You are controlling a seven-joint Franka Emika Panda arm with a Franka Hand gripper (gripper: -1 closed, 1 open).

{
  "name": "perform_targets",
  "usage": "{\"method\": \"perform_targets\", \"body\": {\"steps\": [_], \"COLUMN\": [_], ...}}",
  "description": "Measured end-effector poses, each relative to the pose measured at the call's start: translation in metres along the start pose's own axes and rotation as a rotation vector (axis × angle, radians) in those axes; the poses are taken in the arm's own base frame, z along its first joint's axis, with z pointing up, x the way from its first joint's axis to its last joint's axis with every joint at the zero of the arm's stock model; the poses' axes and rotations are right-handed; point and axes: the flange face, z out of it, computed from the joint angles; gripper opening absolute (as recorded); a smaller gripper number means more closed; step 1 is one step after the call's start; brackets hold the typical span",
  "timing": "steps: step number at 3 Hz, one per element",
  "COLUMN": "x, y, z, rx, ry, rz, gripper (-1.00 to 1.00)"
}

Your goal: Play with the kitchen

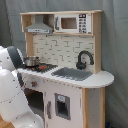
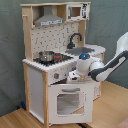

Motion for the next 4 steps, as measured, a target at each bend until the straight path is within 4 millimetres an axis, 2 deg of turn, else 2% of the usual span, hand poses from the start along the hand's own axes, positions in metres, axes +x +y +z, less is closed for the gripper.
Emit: {"method": "perform_targets", "body": {"steps": [1,2,4], "x": [0.022,0.05,0.071], "y": [-0.011,-0.021,-0.036], "z": [0.0,-0.009,-0.02], "rx": [-0.003,-0.01,-0.006], "ry": [0.054,0.104,0.118], "rz": [0.021,0.067,0.203], "gripper": [-1.0,-1.0,-1.0]}}
